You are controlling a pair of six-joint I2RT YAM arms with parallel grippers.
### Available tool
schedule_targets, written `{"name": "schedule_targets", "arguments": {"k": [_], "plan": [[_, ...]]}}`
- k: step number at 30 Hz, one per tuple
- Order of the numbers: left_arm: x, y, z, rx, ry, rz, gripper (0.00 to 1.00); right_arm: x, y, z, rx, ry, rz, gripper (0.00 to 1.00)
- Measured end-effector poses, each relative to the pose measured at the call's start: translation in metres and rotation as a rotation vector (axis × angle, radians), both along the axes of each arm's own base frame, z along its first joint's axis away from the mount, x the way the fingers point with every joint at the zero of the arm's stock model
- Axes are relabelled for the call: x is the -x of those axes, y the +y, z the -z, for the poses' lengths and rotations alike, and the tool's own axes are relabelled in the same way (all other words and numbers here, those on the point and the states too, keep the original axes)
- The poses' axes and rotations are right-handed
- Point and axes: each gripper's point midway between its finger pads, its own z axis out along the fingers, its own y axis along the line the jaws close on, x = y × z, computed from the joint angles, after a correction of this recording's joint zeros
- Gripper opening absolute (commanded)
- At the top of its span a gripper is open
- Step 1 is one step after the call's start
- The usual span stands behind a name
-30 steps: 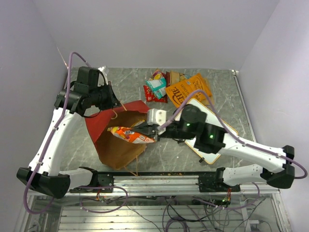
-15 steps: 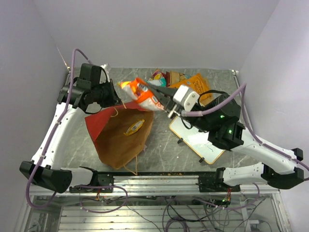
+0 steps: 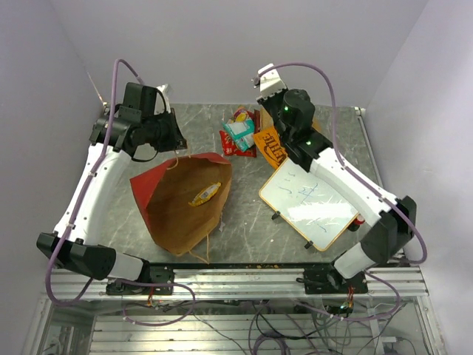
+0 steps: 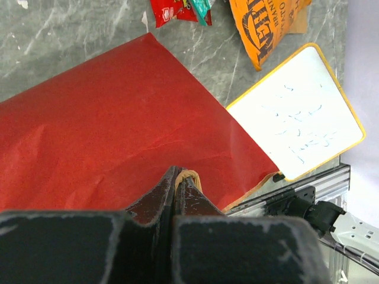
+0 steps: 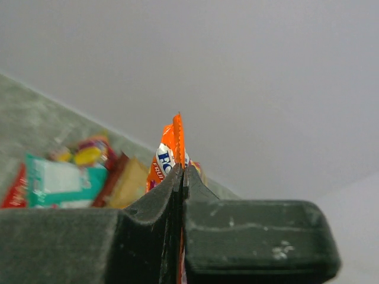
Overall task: Take the snacks out of the paper bag
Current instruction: Place the snack at the center of the board.
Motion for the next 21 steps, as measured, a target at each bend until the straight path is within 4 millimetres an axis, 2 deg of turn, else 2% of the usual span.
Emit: {"name": "schedule_targets", "arguments": {"k": [4, 8, 11, 15, 18, 21], "plan": [[-0.003, -0.001, -0.002, -0.004, -0.009, 0.006, 0.07, -0.038, -0.028, 0.049, 0.125, 0.076, 0.108, 0.00], [-0.004, 0.001, 0.005, -0.012, -0.001, 0.000, 0.07, -0.057, -0.048, 0.100, 0.273, 0.128, 0.152, 0.00], [-0.006, 0.003, 0.008, -0.025, 0.001, -0.010, 0.07, -0.075, -0.054, 0.143, 0.386, 0.176, 0.166, 0.00], [-0.012, 0.004, 0.005, -0.040, -0.012, -0.018, 0.07, -0.097, -0.061, 0.186, 0.453, 0.242, 0.170, 0.00], [-0.018, 0.005, 0.003, -0.055, -0.026, -0.019, 0.07, -0.110, -0.069, 0.200, 0.464, 0.260, 0.175, 0.00], [-0.021, 0.008, 0.005, -0.076, -0.029, -0.020, 0.07, -0.119, -0.071, 0.193, 0.446, 0.245, 0.176, 0.00]]}}
